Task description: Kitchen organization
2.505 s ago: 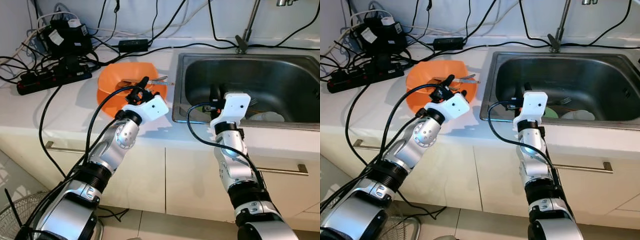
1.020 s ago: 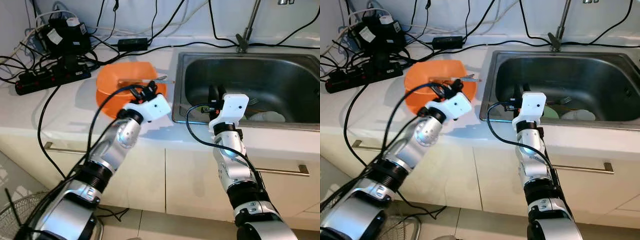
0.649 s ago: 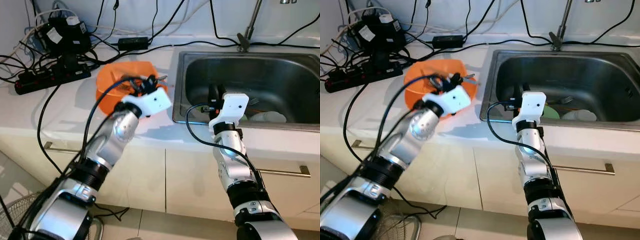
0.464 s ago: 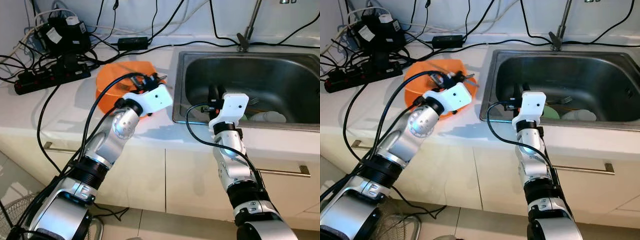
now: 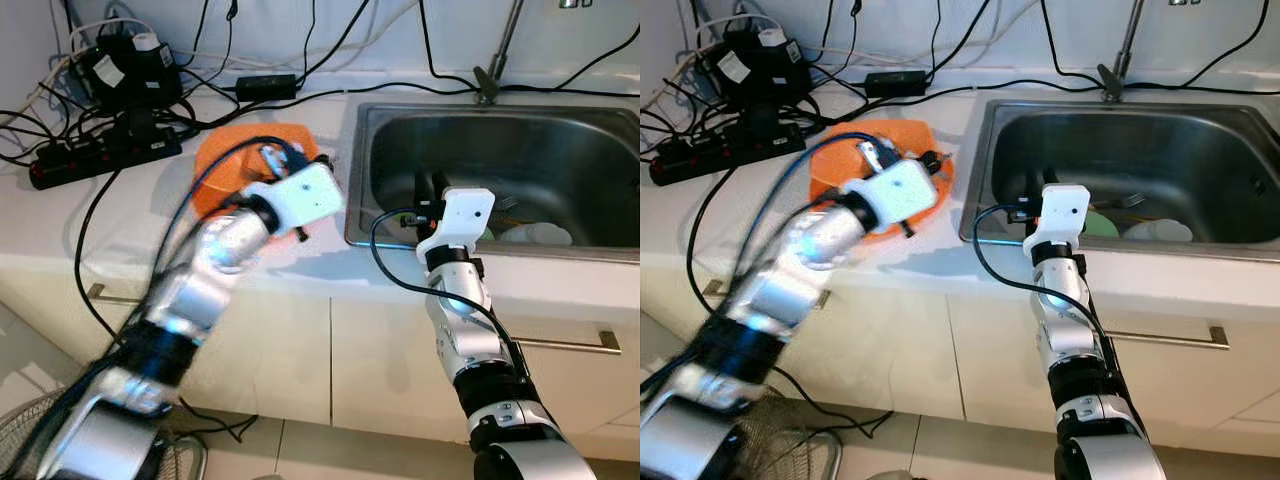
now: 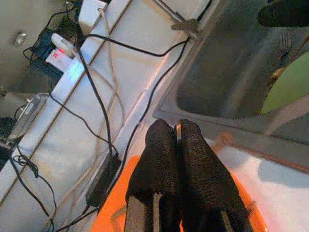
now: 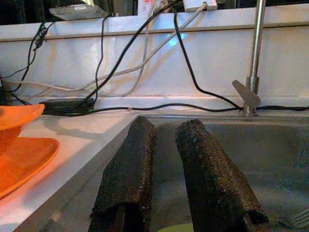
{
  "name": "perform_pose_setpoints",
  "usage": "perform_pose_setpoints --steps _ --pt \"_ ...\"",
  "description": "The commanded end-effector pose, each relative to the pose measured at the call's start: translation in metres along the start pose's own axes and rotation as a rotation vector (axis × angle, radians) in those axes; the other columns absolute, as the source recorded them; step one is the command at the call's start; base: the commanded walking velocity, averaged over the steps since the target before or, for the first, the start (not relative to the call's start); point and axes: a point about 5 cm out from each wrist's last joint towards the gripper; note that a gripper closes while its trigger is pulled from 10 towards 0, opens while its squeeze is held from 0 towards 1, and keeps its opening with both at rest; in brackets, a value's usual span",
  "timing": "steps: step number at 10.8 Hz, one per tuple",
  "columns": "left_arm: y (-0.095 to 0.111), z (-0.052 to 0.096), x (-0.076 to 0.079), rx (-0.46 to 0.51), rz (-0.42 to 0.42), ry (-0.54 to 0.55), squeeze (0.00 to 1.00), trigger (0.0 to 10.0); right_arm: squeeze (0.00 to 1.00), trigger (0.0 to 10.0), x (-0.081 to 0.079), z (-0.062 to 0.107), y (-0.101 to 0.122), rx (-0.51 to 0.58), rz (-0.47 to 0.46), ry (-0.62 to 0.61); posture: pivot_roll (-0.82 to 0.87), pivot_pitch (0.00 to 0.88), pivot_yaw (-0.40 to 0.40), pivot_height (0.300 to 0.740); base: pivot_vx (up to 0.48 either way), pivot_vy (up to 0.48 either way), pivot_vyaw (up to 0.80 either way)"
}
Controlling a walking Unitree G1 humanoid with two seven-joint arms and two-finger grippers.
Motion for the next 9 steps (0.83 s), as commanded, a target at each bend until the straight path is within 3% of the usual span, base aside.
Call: perform_pose_setpoints --steps 1,3,7,9 --pt "-0.004 0.006 -0.004 -0.032 0.016 -0.018 0.0 10.0 0.0 10.0 -0.002 -0.006 0.005 0.015 -0.013 0.005 0.1 0.0 0.058 0.74 0.0 0.0 0.0" --pt "0.0 0.013 -0.026 -0.056 -0.093 0.045 0.0 10.0 0.0 10.0 -0.002 -0.005 0.005 0.014 -0.016 0.004 0.11 0.0 0.054 0.74 0.0 0.0 0.0" --pt "-0.004 0.019 -0.035 -0.132 -0.212 0.065 0.0 10.0 0.0 10.0 -0.002 -0.005 0.005 0.013 -0.018 0.004 0.1 0.0 0.055 0.74 0.0 0.0 0.0" --pt "0.007 0.018 -0.046 -0.078 -0.265 0.161 0.0 10.0 0.0 10.0 -0.002 -0.006 0.005 0.013 -0.018 0.003 0.1 0.0 0.054 0.74 0.0 0.0 0.0"
Point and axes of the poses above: a point about 5 cm out from each wrist's last joint towards the gripper, its own z axis pointing back from the gripper into the wrist, its own y axis along the axis of the wrist's last joint, x = y × z, and after that the axes turned 7 degrees about z, right-handed
